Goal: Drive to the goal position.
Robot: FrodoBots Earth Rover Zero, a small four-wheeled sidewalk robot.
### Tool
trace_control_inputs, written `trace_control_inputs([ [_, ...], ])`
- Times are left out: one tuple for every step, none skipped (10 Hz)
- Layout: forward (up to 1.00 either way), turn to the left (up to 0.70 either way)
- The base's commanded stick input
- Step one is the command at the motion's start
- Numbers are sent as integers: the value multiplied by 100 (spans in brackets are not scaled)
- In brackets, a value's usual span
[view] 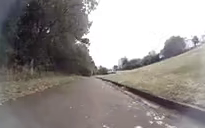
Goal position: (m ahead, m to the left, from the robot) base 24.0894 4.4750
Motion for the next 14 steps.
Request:
trace_control_inputs([
  [70, 0],
  [70, 0],
  [70, 0],
  [70, 0],
  [70, 0],
  [70, 0],
  [70, 0],
  [70, 0],
  [70, 1],
  [70, 5],
  [70, 8],
  [70, 11],
  [70, 14],
  [70, 14],
])
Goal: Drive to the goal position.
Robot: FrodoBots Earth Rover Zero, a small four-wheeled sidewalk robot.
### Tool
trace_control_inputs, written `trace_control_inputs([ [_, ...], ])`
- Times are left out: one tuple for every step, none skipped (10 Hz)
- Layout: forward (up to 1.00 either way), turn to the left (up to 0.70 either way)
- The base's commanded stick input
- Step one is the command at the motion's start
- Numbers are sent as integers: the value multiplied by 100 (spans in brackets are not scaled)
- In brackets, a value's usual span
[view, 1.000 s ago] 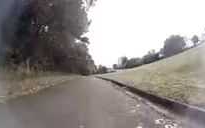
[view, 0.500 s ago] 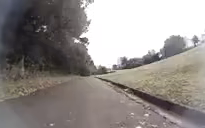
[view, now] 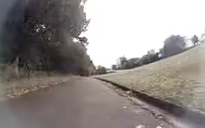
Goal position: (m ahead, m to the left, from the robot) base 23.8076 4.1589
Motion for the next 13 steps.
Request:
trace_control_inputs([
  [70, 14],
  [70, 0],
  [70, 0],
  [70, 14],
  [70, 14],
  [70, 14],
  [70, 14],
  [70, 14],
  [70, 14],
  [70, 14],
  [70, 14],
  [70, 0],
  [70, 0],
])
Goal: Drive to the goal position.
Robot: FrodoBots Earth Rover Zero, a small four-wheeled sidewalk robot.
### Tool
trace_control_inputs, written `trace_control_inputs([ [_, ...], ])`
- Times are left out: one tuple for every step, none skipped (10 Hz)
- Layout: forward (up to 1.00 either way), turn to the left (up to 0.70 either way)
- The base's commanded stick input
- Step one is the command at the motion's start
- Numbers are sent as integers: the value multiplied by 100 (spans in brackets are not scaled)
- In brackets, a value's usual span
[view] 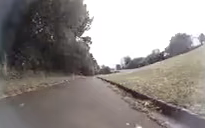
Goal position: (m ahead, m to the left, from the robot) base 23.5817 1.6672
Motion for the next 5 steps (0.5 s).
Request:
trace_control_inputs([
  [70, 0],
  [70, 0],
  [70, 0],
  [70, 0],
  [70, 0],
])
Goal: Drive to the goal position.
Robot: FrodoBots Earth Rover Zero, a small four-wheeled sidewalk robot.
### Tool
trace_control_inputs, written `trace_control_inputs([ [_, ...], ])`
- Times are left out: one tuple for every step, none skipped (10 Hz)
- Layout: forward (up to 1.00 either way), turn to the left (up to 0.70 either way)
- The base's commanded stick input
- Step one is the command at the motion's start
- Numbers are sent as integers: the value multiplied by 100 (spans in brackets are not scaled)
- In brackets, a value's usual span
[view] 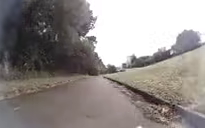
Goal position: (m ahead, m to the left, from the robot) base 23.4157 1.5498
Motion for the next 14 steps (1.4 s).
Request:
trace_control_inputs([
  [70, 0],
  [70, 3],
  [70, 4],
  [70, 4],
  [70, 5],
  [70, 5],
  [70, 2],
  [70, 2],
  [70, 2],
  [70, 0],
  [70, 0],
  [70, 0],
  [70, 0],
  [70, 0],
])
